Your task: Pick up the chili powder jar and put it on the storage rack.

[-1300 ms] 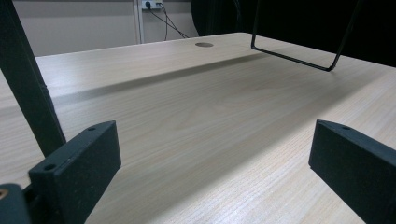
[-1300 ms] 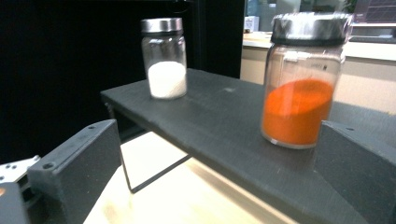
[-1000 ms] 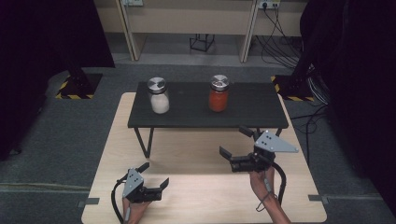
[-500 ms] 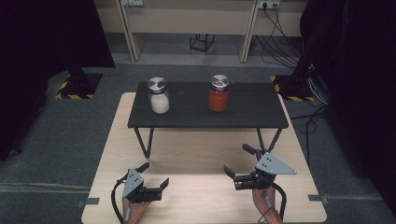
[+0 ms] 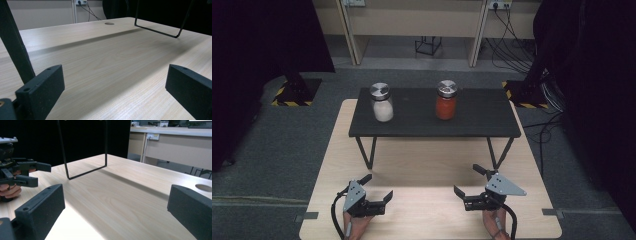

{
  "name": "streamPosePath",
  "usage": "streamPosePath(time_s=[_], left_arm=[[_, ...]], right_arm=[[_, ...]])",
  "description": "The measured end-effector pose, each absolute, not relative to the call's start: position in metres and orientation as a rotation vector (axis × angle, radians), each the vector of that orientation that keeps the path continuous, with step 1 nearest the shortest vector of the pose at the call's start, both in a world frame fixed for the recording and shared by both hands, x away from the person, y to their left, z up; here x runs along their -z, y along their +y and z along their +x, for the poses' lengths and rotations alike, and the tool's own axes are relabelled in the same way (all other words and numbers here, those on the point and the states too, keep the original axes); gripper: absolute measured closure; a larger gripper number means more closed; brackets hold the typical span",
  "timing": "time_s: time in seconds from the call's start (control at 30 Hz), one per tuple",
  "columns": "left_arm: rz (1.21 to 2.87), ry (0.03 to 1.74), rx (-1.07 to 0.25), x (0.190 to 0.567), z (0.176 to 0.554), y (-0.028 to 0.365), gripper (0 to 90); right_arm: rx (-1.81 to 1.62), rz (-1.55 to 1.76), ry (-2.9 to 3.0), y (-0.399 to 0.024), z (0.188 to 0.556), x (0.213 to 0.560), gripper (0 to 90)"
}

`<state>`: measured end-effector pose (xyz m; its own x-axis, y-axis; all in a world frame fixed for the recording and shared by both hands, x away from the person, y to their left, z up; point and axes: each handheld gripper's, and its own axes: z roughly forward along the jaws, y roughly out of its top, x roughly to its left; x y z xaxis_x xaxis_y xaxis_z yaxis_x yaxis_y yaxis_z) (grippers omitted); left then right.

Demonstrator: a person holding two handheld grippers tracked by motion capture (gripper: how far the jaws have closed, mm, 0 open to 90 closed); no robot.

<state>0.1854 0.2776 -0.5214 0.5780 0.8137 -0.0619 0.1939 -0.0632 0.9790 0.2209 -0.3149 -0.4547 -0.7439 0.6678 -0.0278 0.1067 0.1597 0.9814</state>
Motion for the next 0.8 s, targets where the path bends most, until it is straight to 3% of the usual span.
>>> streamPosePath(time_s=[0.37, 0.8], left_arm=[[1.592, 0.87, -0.637, 0.521, 0.185, 0.277, 1.5], [1.599, 0.867, -0.637, 0.52, 0.186, 0.276, 1.5]], right_arm=[[-1.667, 0.792, 1.982, -0.327, 0.22, 0.479, 1.3], [-1.597, 0.821, 2.013, -0.318, 0.225, 0.483, 1.3]])
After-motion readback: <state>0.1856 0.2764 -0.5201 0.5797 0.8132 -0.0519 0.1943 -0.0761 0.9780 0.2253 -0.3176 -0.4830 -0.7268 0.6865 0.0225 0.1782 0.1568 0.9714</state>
